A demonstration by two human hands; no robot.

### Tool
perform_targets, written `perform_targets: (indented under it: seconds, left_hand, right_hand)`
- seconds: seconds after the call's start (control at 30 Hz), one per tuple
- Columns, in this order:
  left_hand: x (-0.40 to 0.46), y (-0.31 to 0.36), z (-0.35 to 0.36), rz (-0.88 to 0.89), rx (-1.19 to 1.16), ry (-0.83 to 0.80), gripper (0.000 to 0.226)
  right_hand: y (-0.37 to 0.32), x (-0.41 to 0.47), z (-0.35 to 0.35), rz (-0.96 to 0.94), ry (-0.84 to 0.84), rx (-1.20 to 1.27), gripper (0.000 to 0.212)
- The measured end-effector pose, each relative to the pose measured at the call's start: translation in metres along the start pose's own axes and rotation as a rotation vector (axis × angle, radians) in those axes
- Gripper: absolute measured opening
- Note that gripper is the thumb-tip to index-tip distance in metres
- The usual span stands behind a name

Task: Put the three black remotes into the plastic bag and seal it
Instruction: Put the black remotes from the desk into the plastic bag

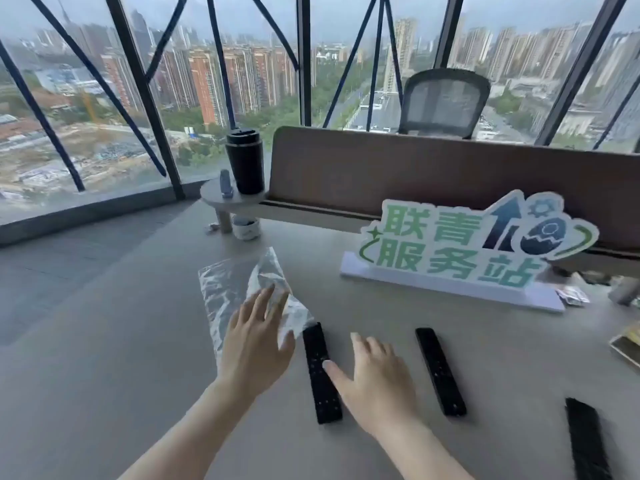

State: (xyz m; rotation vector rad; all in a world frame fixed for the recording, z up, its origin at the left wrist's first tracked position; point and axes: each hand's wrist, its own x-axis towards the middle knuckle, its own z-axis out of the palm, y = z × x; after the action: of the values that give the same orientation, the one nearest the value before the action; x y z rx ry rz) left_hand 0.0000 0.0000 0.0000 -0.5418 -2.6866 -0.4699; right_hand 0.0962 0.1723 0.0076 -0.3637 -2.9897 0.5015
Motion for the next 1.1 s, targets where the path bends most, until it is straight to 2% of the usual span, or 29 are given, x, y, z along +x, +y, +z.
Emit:
perform_targets:
  seconds: [0.1,0.2,0.23,0.33,0.47,0.53,0.67,0.77,0.83,0.93,1.0,1.03,1.1]
  left_hand:
    - [-0.017,-0.022,0.026,-0.025,0.086,-0.042,0.054]
    - [-0.023,-0.043,0.041,-0.045,0.147,-0.07,0.017]
    - [-0.024,-0.046,0.04,-0.039,0.17,-0.074,0.012]
    - [-0.029,-0.047,0.028,-0.042,0.139,-0.1,0.011]
    - [-0.037,-0.037,0.016,0.062,-0.059,-0.08,0.022]
    - [-0.041,-0.027,0.01,0.121,-0.133,-0.068,0.021]
    - [-0.054,0.007,0.002,0.173,-0.259,-0.039,0.022]
    - [-0.06,0.03,-0.003,0.173,-0.336,-0.054,0.024]
    - [-0.062,0.037,-0.002,0.149,-0.367,-0.061,0.023]
    - [-0.066,0.037,0.006,0.13,-0.369,-0.069,0.025]
    - [-0.071,0.04,0.012,0.092,-0.369,-0.09,0.025]
    - [-0.073,0.041,0.013,0.072,-0.393,-0.095,0.024]
    - [-0.077,0.044,0.014,0.053,-0.451,-0.082,0.023]
  right_hand:
    - [-0.005,-0.012,0.036,0.125,-0.109,-0.032,0.069]
    - [-0.017,-0.018,0.057,0.164,-0.089,0.007,0.054]
    - [-0.017,-0.019,0.062,0.172,-0.097,0.011,0.046]
    - [-0.014,-0.032,0.056,0.221,-0.129,0.166,0.028]
    - [0.012,-0.076,0.01,0.284,-0.172,0.759,0.036]
    - [0.023,-0.097,-0.013,0.293,-0.259,0.943,0.037]
    - [0.016,-0.093,-0.012,0.285,-0.406,0.93,0.032]
    - [-0.002,-0.077,0.011,0.295,-0.372,0.98,0.024]
    - [0.001,-0.073,0.019,0.309,-0.263,1.033,0.023]
    - [0.039,-0.075,0.022,0.421,0.124,0.822,0.021]
    - [0.075,-0.073,0.02,0.522,0.32,0.526,0.018]
    - [0.091,-0.071,0.02,0.568,0.366,0.384,0.021]
    - [0.109,-0.062,0.022,0.631,0.334,0.151,0.04]
